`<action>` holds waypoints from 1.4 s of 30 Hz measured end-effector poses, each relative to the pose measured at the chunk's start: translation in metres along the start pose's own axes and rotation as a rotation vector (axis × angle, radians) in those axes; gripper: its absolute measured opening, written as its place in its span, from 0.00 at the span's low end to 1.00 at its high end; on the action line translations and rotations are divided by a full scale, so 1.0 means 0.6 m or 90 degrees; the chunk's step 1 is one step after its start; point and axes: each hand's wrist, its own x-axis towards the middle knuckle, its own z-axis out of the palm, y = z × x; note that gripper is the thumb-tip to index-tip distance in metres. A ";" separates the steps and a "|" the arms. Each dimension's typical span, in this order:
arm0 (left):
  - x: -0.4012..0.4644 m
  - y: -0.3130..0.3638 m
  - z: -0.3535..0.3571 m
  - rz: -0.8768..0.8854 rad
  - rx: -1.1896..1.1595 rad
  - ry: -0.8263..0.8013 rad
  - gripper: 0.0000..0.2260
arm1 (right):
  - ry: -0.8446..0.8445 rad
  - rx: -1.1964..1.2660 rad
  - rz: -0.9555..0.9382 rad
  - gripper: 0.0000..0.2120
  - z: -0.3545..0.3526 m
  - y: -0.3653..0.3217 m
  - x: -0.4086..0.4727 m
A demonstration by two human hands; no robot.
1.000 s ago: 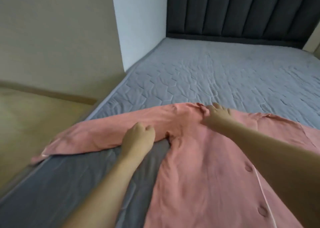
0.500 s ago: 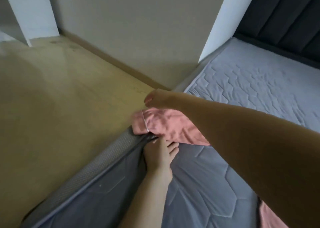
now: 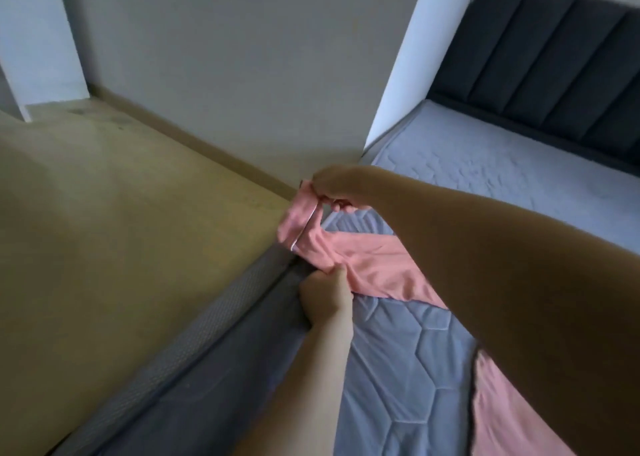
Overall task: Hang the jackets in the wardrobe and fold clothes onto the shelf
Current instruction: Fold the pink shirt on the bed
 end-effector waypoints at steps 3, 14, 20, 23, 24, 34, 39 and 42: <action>-0.019 0.006 0.049 0.153 0.215 0.054 0.14 | 0.029 0.158 0.038 0.16 -0.100 0.074 -0.076; -0.213 -0.083 0.404 0.705 0.596 -0.115 0.13 | 0.326 0.598 0.159 0.10 -0.369 0.612 -0.339; -0.274 -0.226 0.541 0.761 1.042 -0.355 0.13 | 0.383 0.365 0.406 0.13 -0.289 0.954 -0.428; -0.251 -0.247 0.565 0.756 0.957 -0.260 0.13 | 0.412 0.351 0.431 0.09 -0.215 1.053 -0.413; -0.232 -0.244 0.571 0.741 0.929 -0.223 0.13 | 0.392 0.346 0.451 0.06 -0.198 1.064 -0.402; -0.049 -0.198 0.611 0.565 1.163 -0.036 0.20 | 0.550 -0.048 0.284 0.08 -0.204 1.088 -0.342; -0.033 -0.227 0.593 0.733 1.007 0.082 0.09 | 0.487 -0.127 0.386 0.10 -0.159 1.114 -0.333; -0.036 -0.239 0.590 0.762 1.025 0.058 0.13 | 0.528 -0.201 0.420 0.14 -0.147 1.108 -0.323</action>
